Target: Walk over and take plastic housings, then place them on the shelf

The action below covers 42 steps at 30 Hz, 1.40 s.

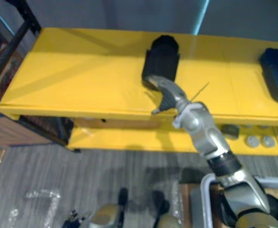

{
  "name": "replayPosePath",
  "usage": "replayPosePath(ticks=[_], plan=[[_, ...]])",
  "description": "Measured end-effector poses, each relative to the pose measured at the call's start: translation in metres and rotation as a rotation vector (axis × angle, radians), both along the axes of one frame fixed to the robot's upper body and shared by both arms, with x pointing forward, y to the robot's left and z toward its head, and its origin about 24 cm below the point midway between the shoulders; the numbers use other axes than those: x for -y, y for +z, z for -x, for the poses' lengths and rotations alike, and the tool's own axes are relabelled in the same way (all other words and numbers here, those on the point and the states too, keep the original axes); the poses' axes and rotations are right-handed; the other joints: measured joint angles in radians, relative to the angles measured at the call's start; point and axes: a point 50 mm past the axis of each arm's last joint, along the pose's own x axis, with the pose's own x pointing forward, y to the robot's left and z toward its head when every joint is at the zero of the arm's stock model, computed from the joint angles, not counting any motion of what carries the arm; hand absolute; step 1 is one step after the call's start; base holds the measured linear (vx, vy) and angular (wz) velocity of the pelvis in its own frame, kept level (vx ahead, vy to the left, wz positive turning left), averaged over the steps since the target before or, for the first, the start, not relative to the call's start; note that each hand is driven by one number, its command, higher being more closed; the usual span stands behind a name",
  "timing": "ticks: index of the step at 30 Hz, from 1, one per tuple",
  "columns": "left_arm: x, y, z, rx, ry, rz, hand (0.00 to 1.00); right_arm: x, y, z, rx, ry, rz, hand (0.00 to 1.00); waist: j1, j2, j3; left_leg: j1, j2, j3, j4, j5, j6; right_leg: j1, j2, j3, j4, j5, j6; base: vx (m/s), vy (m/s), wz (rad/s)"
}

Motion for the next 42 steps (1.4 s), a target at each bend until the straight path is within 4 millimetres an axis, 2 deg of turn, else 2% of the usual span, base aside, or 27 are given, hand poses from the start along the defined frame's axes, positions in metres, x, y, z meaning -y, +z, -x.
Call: replayPosePath(ticks=[5, 9, 10, 11, 14, 16, 19, 21, 24, 28, 31, 32, 38, 42], plan=[[-0.002, 0.0, 0.001, 0.003, 0.026, 0.011, 0.0, -0.008, 0.006, 0.006, -0.044, 0.111, -0.174, 0.0, 0.003, -0.019, -0.011, 0.0, 0.001, -0.001, -0.002, 0.0, 0.0, -0.003, 0.0, 0.005, 0.002, 0.0, 0.0, 0.0, 0.0, -0.03], [-0.002, 0.0, 0.001, -0.002, 0.03, 0.014, 0.0, -0.033, 0.001, 0.004, -0.171, 0.234, -0.405, 0.0, 0.005, -0.022, -0.014, 0.001, -0.002, -0.014, 0.003, 0.0, 0.0, 0.007, -0.001, -0.008, 0.003, 0.0, 0.0, -0.02, -0.001, 0.09], [-0.003, -0.001, 0.002, -0.008, 0.027, 0.015, 0.0, -0.04, -0.008, -0.003, -0.236, 0.231, -0.453, 0.0, 0.006, -0.022, -0.014, 0.001, -0.004, -0.029, 0.006, 0.0, 0.0, 0.015, -0.001, -0.021, 0.003, -0.001, -0.001, -0.05, -0.006, 0.22], [-0.002, -0.001, 0.002, -0.013, 0.028, 0.017, 0.0, -0.046, -0.018, -0.011, -0.299, 0.202, -0.503, 0.0, 0.023, -0.022, -0.014, 0.0, -0.003, -0.033, 0.007, 0.0, 0.0, 0.017, 0.0, -0.026, 0.004, -0.002, -0.002, -0.04, -0.006, 0.19], [-0.002, -0.002, 0.005, -0.028, 0.033, 0.016, 0.0, -0.055, -0.036, -0.027, -0.413, 0.124, -0.567, 0.0, 0.042, -0.018, -0.012, -0.002, -0.006, -0.056, 0.007, 0.004, -0.002, 0.028, 0.0, -0.049, 0.004, -0.003, -0.004, -0.04, -0.014, 0.22], [0.0, -0.003, 0.006, -0.035, 0.03, 0.02, 0.0, -0.058, -0.049, -0.037, -0.491, 0.057, -0.631, 0.0, 0.074, -0.014, -0.01, -0.003, -0.006, -0.063, 0.008, 0.007, -0.003, 0.035, 0.0, -0.066, 0.005, -0.006, -0.008, -0.03, -0.006, 0.22], [0.003, -0.004, 0.006, -0.035, 0.028, 0.027, 0.0, -0.058, -0.051, -0.045, -0.511, 0.005, -0.682, 0.0, 0.084, -0.001, -0.003, -0.009, -0.011, -0.093, 0.008, 0.016, -0.004, 0.046, -0.002, -0.096, 0.006, -0.011, -0.011, -0.03, -0.013, 0.28], [0.003, -0.004, 0.006, -0.034, 0.025, 0.029, 0.0, -0.059, -0.046, -0.05, -0.483, -0.026, -0.708, 0.0, 0.085, 0.01, 0.004, -0.019, -0.012, -0.107, 0.01, 0.02, -0.005, 0.043, -0.001, -0.104, 0.007, -0.012, -0.012, -0.04, -0.011, 0.2], [0.008, -0.004, 0.005, -0.035, 0.004, 0.037, 0.0, -0.047, -0.039, -0.059, -0.432, -0.127, -0.794, 0.0, 0.088, 0.037, 0.019, -0.021, -0.011, -0.11, 0.01, 0.025, -0.006, 0.043, -0.001, -0.109, 0.01, -0.013, -0.014, -0.04, -0.008, 0.06], [0.01, -0.004, 0.003, -0.022, 0.026, 0.059, 0.0, -0.021, -0.036, -0.067, -0.341, -0.304, -0.926, 0.0, 0.088, 0.054, 0.029, -0.037, -0.007, -0.112, 0.021, 0.025, -0.007, 0.032, -0.001, -0.111, 0.012, -0.013, -0.013, 0.0, 0.0, 0.0], [0.014, -0.004, 0.002, -0.018, 0.006, 0.066, 0.0, -0.008, -0.031, -0.069, -0.276, -0.374, -0.986, 0.0, 0.087, 0.066, 0.037, -0.056, -0.005, -0.113, 0.036, 0.025, -0.008, 0.017, 0.0, -0.112, 0.018, -0.011, -0.011, 0.0, 0.0, 0.0], [0.018, -0.005, 0.001, -0.013, 0.01, 0.088, 0.0, -0.002, -0.026, -0.07, -0.232, -0.404, -1.019, 0.0, 0.087, 0.08, 0.044, -0.056, -0.005, -0.112, 0.039, 0.025, -0.008, 0.015, -0.001, -0.111, 0.023, -0.011, -0.011, 0.0, 0.0, 0.0], [0.021, -0.005, 0.001, -0.009, 0.025, 0.103, 0.0, 0.014, -0.018, -0.07, -0.158, -0.466, -1.096, 0.0, 0.085, 0.116, 0.069, -0.056, -0.002, -0.113, 0.044, 0.025, -0.008, 0.009, -0.002, -0.108, 0.045, -0.023, -0.016, -0.02, -0.004, 0.0], [0.024, -0.006, 0.0, -0.011, 0.004, 0.108, 0.0, 0.018, -0.017, -0.071, -0.156, -0.467, -1.101, 0.0, 0.083, 0.119, 0.078, -0.067, 0.002, -0.111, 0.045, 0.025, -0.008, -0.011, -0.002, -0.102, 0.058, -0.027, -0.017, -0.02, -0.005, -0.02]])
